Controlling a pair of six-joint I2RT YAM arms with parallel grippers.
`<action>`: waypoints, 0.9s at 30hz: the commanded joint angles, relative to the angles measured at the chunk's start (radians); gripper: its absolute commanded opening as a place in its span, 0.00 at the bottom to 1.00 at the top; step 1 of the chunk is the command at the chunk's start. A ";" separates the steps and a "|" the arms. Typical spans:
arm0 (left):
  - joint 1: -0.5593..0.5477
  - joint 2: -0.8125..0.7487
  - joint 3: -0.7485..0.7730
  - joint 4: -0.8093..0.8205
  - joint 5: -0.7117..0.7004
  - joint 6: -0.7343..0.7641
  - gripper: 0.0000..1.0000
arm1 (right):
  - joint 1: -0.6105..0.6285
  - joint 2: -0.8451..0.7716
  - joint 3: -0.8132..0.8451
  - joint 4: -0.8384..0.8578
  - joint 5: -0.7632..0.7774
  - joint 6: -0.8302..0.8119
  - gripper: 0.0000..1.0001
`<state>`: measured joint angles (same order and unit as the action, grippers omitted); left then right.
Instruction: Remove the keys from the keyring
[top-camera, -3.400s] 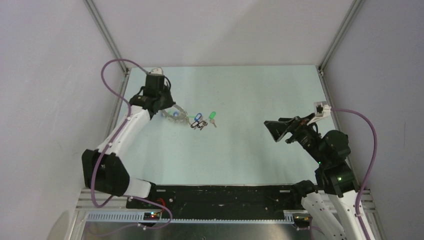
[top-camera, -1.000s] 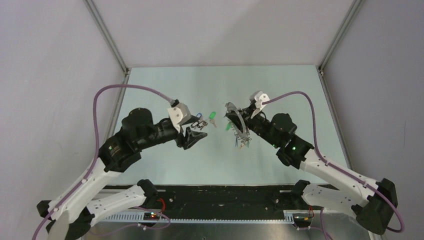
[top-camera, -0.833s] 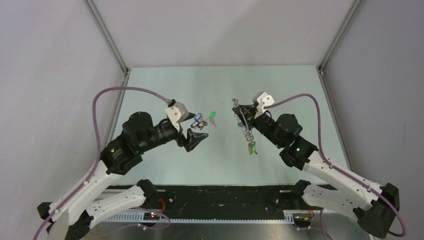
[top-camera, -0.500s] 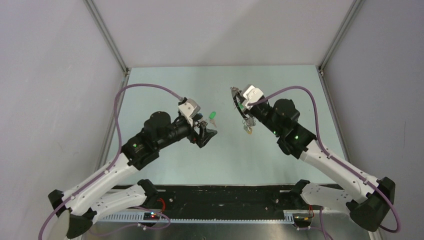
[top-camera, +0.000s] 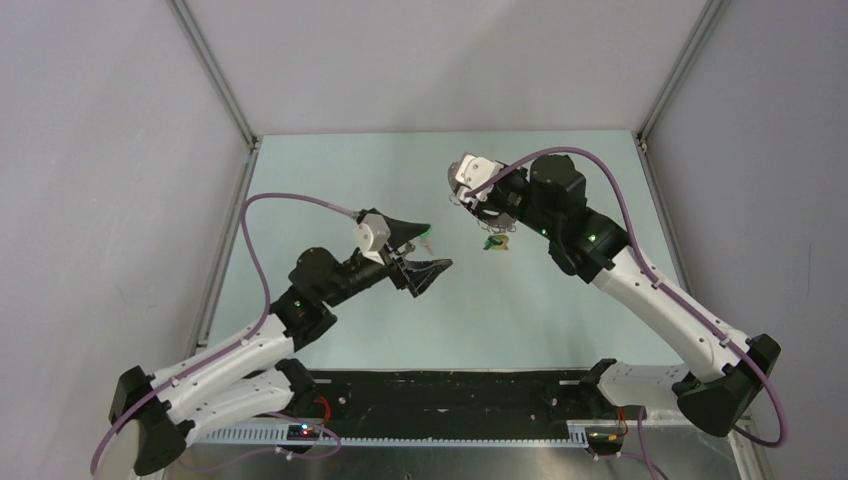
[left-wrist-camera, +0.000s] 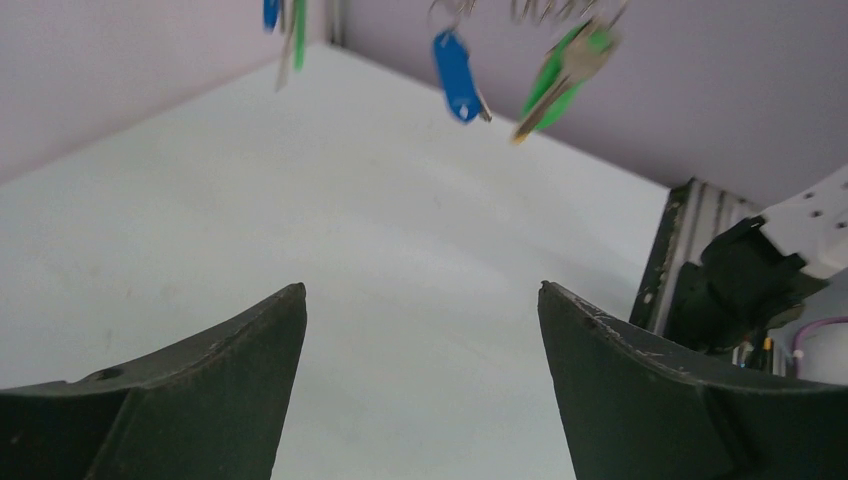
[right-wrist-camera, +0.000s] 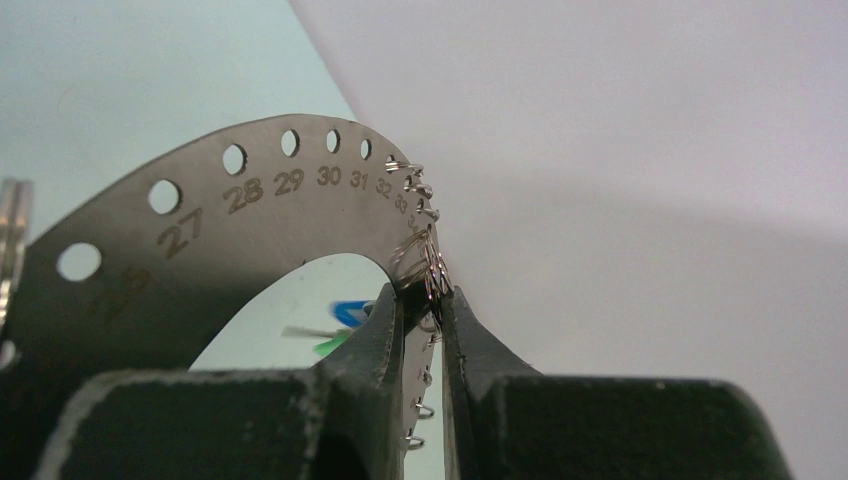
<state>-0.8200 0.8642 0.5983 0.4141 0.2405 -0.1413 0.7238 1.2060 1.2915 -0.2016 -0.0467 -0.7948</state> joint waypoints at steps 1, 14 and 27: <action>-0.005 0.043 0.012 0.252 0.110 0.025 0.87 | -0.009 0.011 0.067 -0.025 -0.022 -0.063 0.00; -0.034 0.281 0.167 0.266 0.142 0.107 0.83 | -0.023 0.119 0.156 -0.080 0.015 -0.129 0.00; -0.042 0.453 0.270 0.313 0.155 0.064 0.74 | -0.041 0.144 0.186 -0.087 0.005 -0.155 0.00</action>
<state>-0.8528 1.2938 0.8089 0.6487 0.3729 -0.0711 0.6914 1.3506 1.4193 -0.3279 -0.0391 -0.9333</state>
